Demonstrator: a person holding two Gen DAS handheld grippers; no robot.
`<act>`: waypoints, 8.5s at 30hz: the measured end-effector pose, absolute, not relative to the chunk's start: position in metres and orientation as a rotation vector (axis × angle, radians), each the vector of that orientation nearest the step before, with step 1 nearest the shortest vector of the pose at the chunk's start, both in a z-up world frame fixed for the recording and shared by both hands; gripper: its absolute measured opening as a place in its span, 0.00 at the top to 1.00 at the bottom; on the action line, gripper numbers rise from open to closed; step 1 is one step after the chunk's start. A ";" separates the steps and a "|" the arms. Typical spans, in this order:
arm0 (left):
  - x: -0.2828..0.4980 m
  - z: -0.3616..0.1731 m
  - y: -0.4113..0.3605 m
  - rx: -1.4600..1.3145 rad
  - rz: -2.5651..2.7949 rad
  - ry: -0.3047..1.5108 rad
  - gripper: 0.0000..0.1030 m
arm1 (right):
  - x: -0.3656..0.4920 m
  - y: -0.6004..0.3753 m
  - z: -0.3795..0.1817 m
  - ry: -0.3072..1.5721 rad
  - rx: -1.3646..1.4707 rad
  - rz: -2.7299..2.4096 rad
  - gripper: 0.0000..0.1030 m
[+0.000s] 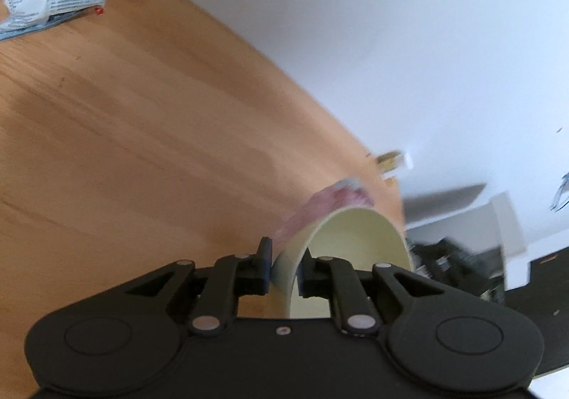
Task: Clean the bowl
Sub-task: 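Tilt the bowl with the left tool while the right tool holds the cloth, then wipe the bowl's underside with the right tool while the left tool holds it up, then lower the bowl toward the table with the left tool while the right tool wipes its outside, then raise the bowl again with the left tool while the right tool holds the cloth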
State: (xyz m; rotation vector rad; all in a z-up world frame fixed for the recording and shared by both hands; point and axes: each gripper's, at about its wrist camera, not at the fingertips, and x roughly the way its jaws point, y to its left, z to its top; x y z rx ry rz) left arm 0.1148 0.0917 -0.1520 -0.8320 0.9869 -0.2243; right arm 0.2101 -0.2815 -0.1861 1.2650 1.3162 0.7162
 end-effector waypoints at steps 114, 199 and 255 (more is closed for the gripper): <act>0.107 -0.145 0.078 -0.973 -0.146 0.827 0.85 | 0.128 -0.313 -0.111 1.091 0.836 0.757 0.78; 0.135 -0.166 0.072 -0.271 -0.282 1.185 0.56 | 0.143 -0.269 -0.131 1.149 0.474 0.658 0.78; 0.114 -0.188 0.135 -0.718 -0.129 1.155 0.89 | 0.178 -0.242 -0.108 1.092 0.137 0.552 0.83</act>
